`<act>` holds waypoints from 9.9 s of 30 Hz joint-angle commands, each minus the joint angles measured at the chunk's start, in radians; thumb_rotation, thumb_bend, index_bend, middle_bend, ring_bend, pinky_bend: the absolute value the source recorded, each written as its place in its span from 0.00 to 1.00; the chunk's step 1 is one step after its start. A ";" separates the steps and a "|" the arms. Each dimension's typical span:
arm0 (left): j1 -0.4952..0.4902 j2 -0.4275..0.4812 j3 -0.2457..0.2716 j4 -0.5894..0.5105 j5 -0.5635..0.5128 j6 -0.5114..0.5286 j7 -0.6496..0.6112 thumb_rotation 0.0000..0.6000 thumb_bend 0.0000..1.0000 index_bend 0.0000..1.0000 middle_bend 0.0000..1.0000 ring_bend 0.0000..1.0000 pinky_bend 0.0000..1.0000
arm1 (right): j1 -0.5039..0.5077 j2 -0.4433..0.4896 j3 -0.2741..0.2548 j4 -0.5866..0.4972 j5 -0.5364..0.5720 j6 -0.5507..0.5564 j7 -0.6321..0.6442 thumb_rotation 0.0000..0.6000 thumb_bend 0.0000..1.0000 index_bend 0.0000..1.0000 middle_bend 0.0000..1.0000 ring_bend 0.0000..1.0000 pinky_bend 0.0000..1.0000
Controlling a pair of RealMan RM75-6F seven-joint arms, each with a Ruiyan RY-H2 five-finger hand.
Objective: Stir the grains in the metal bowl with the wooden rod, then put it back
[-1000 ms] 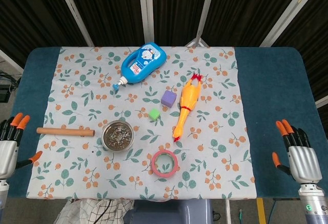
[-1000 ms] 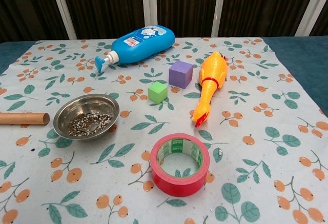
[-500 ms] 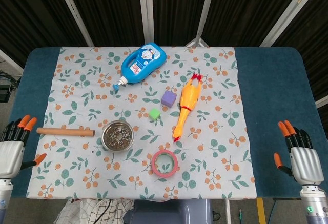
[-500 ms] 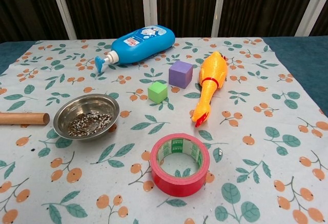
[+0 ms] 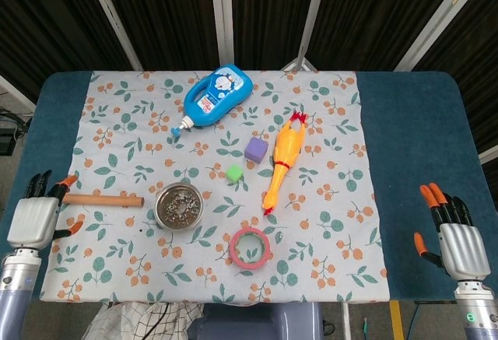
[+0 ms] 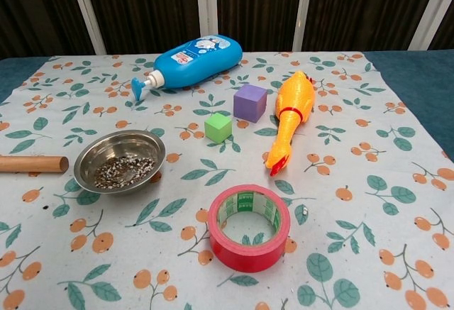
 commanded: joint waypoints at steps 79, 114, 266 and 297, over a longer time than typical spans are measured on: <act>-0.257 -0.303 -0.038 0.214 -0.242 -0.156 0.192 1.00 0.84 0.62 0.64 0.15 0.00 | 0.011 0.003 0.007 -0.010 0.037 -0.036 0.008 1.00 0.47 0.00 0.00 0.00 0.00; -0.247 -0.351 -0.207 0.103 0.226 0.208 -0.534 1.00 0.83 0.64 0.66 0.17 0.02 | 0.012 0.007 0.008 -0.018 0.041 -0.041 0.013 1.00 0.48 0.00 0.00 0.00 0.00; -0.387 -0.650 -0.117 0.797 0.389 0.493 -1.252 1.00 0.81 0.63 0.66 0.17 0.02 | 0.012 0.020 0.020 -0.042 0.094 -0.064 0.033 1.00 0.47 0.00 0.00 0.00 0.00; -0.284 -0.229 0.094 0.715 0.371 0.044 -0.676 1.00 0.77 0.65 0.70 0.23 0.02 | 0.009 0.020 0.018 -0.050 0.102 -0.066 0.018 1.00 0.47 0.00 0.00 0.00 0.00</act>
